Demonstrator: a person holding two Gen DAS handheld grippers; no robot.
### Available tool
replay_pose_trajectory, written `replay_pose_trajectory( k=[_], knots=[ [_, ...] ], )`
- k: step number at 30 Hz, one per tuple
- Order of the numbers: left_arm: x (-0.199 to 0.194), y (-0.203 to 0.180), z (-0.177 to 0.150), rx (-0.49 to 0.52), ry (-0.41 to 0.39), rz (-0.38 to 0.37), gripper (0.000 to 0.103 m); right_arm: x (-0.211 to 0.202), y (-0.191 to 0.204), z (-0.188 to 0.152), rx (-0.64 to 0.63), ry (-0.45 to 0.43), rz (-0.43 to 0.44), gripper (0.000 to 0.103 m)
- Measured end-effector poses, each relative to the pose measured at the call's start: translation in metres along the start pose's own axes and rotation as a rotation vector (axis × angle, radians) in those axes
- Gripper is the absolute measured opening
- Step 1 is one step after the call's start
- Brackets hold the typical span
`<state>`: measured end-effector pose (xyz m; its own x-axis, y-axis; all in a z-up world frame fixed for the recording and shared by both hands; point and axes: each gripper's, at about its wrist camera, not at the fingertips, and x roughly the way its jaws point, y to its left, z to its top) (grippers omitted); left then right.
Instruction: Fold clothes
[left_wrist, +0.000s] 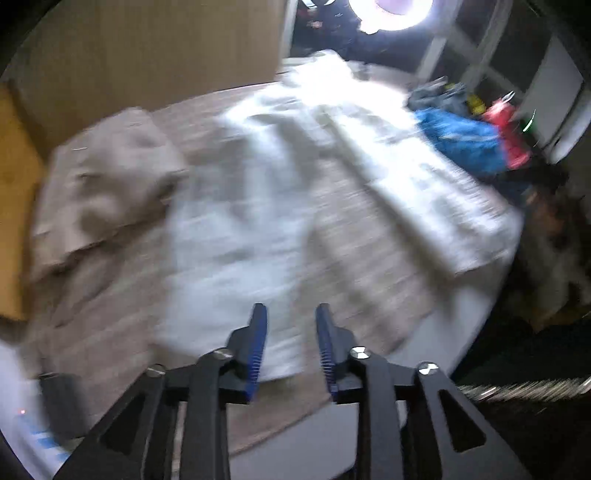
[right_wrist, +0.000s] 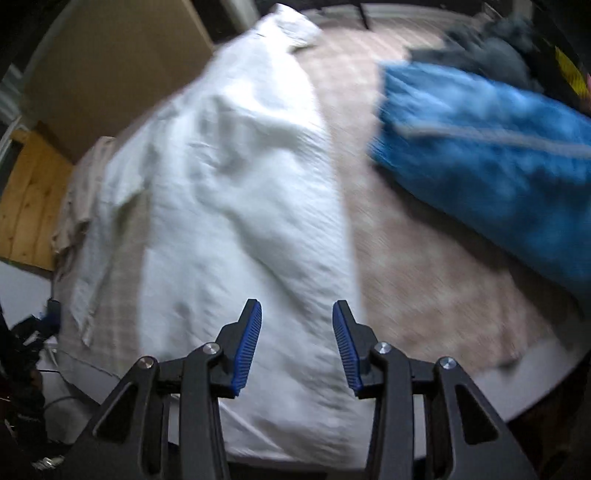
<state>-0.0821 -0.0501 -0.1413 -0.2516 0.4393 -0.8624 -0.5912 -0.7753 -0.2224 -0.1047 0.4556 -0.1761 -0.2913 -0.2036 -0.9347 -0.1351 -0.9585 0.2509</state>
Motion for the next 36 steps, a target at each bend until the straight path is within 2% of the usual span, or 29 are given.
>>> replay_pose_trajectory(
  k=[4,6,13,16,20,21,22,23,29,33,36],
  knots=[
    [0.034,-0.055,0.019,-0.005,0.023,-0.155,0.032,0.007,-0.029,-0.018,0.04,0.027,0.072,0.04],
    [0.051,-0.07,0.024,-0.017,0.052,-0.162,0.036,0.009,-0.034,-0.021,0.021,0.042,0.106,0.04],
    [0.111,-0.123,0.04,-0.057,0.154,-0.187,0.037,0.019,-0.037,-0.031,-0.09,0.111,0.223,0.04],
    [0.119,-0.134,0.041,-0.082,0.161,-0.144,0.037,0.023,-0.033,-0.03,-0.161,0.131,0.267,0.04],
    [0.112,-0.135,0.036,-0.129,0.139,-0.086,0.037,0.027,-0.027,-0.03,-0.258,0.153,0.319,0.038],
    [0.109,-0.135,0.034,-0.14,0.133,-0.071,0.037,0.026,-0.025,-0.03,-0.281,0.15,0.319,0.025],
    [0.106,-0.135,0.032,-0.148,0.127,-0.056,0.037,0.026,-0.023,-0.028,-0.294,0.155,0.328,0.008],
    [0.103,-0.134,0.03,-0.157,0.121,-0.041,0.037,0.027,-0.022,-0.025,-0.306,0.159,0.338,0.005],
    [0.08,-0.155,0.024,-0.12,0.07,0.021,0.038,0.001,-0.014,-0.001,-0.352,0.134,0.427,0.004],
    [0.07,-0.172,0.015,-0.107,0.036,0.062,0.038,-0.022,-0.013,0.021,-0.314,0.122,0.542,0.004],
    [0.065,-0.181,0.007,-0.124,0.011,0.078,0.038,-0.029,-0.002,0.033,-0.303,0.124,0.572,0.004]
  ],
)
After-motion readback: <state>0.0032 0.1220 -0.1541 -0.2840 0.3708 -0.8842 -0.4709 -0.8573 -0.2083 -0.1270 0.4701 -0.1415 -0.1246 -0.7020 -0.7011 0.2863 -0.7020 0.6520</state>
